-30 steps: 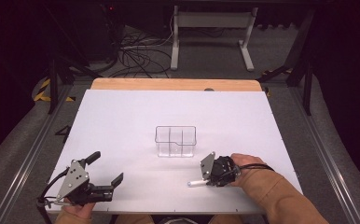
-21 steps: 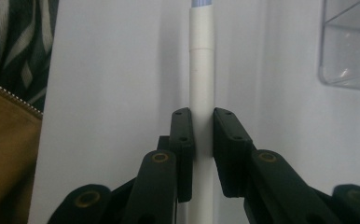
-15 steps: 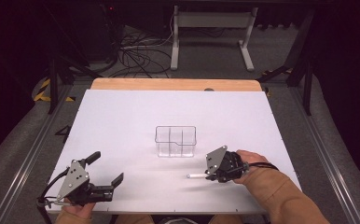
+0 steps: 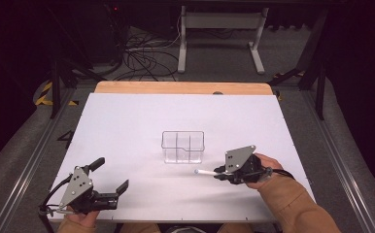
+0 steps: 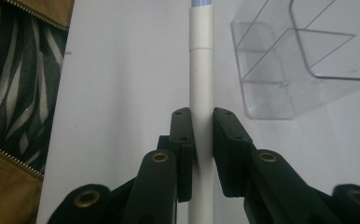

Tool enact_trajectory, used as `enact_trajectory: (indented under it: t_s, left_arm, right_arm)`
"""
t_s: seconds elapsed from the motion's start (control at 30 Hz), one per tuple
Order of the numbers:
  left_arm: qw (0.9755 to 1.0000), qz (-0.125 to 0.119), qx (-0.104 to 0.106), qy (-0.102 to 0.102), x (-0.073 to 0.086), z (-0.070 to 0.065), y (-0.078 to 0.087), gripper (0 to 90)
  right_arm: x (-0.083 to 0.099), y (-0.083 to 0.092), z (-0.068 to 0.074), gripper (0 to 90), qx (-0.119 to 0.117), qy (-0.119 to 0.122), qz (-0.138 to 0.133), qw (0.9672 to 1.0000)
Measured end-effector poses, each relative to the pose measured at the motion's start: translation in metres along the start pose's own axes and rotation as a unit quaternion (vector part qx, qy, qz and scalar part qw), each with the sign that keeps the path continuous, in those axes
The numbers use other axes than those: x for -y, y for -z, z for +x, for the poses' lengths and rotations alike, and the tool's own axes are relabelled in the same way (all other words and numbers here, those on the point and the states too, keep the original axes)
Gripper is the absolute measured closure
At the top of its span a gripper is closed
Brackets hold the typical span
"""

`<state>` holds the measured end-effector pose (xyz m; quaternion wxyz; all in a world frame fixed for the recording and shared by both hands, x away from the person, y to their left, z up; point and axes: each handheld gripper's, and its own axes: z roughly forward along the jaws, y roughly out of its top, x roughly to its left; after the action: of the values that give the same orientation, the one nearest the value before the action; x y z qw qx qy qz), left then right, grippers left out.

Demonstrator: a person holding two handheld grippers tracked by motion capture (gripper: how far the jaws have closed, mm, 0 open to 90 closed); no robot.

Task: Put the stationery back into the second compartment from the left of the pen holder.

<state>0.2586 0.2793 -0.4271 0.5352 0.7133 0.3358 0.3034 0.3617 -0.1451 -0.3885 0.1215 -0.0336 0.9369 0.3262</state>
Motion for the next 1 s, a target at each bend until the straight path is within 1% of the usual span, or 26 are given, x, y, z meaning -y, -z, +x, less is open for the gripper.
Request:
enact_trajectory:
  t_s: [0.07,0.2,0.33,0.4,0.5,0.6,0.7,0.8,0.87,0.97,1.0]
  left_arm:
    - [1.0000,0.000,0.000,0.000,0.000,0.000,0.000,0.7]
    - [1.0000,0.000,0.000,0.001,0.000,0.000,0.000,0.7]
    - [1.0000,0.000,0.000,0.001,0.000,0.000,0.000,0.7]
    - [1.0000,-0.001,0.000,0.001,0.000,0.000,0.000,0.7]
    - [1.0000,0.000,0.000,0.001,0.000,0.000,0.000,0.7]
    - [1.0000,0.000,0.000,0.001,0.000,0.000,0.000,0.7]
    - [1.0000,0.000,0.002,0.000,0.000,0.000,0.000,0.7]
    - [1.0000,0.001,0.003,-0.004,0.000,0.000,0.000,0.6]
    - [1.0000,0.000,0.002,-0.002,0.000,0.000,0.000,0.6]
    - [1.0000,-0.001,0.002,0.001,0.000,0.000,0.000,0.6]
    - [1.0000,-0.001,0.002,0.001,0.000,0.000,0.000,0.6]
  right_arm:
    - [0.000,0.004,-0.001,78.7,0.007,-0.004,-0.011,0.9999]
    - [-0.001,0.009,-0.002,78.7,0.028,-0.009,-0.027,0.9992]
    - [-0.002,0.015,-0.004,78.7,0.043,-0.023,-0.052,0.9975]
    - [-0.002,0.017,-0.005,78.7,0.051,-0.032,-0.068,0.9958]
    - [-0.002,0.021,-0.007,78.7,0.061,-0.041,-0.090,0.9933]
    - [-0.003,0.024,-0.008,78.7,0.071,-0.050,-0.104,0.9908]
    - [-0.003,0.025,-0.008,78.7,0.086,-0.051,-0.115,0.9884]
    - [-0.004,0.026,-0.009,78.7,0.096,-0.062,-0.129,0.9851]
    - [-0.004,0.027,-0.010,78.7,0.100,-0.069,-0.140,0.9827]
    - [-0.004,0.029,-0.011,78.7,0.111,-0.074,-0.156,0.9787]
    - [-0.004,0.030,-0.012,78.7,0.113,-0.074,-0.159,0.9780]
